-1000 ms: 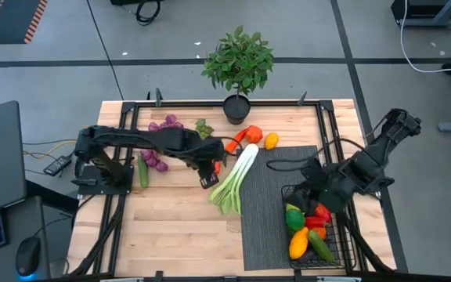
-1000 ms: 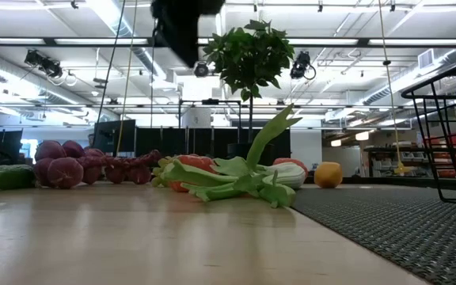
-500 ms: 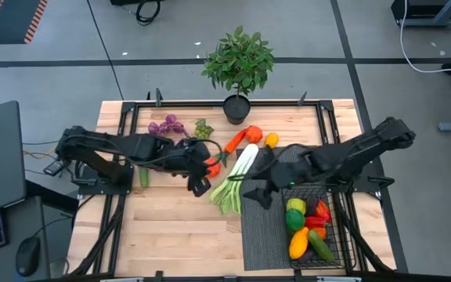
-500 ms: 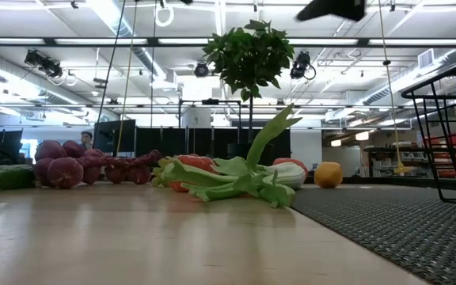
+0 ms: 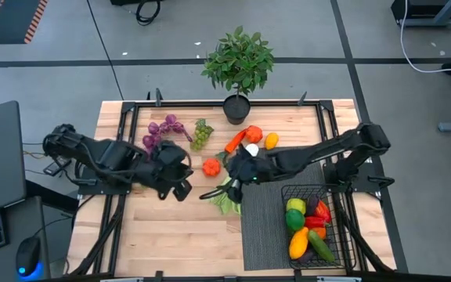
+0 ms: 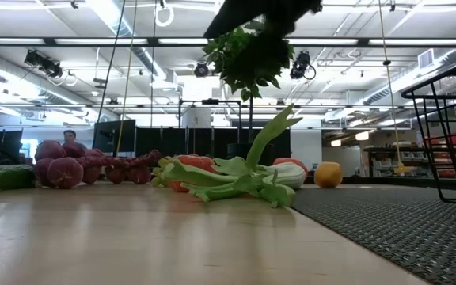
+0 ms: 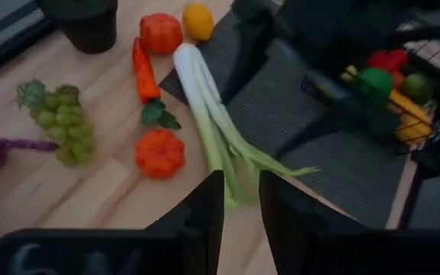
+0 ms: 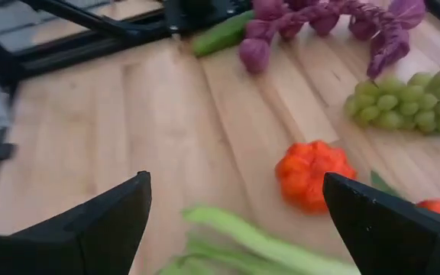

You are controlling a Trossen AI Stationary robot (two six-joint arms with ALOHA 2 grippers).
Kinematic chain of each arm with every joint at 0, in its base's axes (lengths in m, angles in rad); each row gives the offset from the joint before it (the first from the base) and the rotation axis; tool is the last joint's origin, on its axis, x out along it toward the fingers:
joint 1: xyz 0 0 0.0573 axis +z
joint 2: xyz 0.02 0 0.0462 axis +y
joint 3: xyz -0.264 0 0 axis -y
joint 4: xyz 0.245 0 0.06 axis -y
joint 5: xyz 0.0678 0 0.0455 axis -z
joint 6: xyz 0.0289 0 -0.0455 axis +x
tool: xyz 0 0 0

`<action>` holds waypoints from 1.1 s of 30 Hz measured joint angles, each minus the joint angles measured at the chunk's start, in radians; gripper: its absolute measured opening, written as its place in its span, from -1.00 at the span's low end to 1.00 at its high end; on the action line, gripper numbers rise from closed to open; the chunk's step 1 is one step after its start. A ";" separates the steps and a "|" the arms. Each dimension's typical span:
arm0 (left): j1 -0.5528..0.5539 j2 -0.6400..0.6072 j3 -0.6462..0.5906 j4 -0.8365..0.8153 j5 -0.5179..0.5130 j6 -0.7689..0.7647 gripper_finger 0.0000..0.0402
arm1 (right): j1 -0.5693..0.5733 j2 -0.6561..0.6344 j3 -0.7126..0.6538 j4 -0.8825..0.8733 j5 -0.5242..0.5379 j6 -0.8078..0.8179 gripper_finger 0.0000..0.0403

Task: Build produce basket
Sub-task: Put the bottom squash into the black wire basket

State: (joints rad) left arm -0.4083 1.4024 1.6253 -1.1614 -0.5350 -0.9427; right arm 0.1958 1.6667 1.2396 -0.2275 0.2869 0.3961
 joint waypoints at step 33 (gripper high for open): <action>-0.170 -0.002 0.000 -0.010 -0.175 -0.357 -0.55 | -0.209 0.372 0.001 0.328 -0.054 -0.131 0.98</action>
State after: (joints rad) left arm -0.5780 1.4002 1.6253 -1.1713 -0.7099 -1.2995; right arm -0.0130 2.0383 1.2404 0.1010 0.2329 0.2655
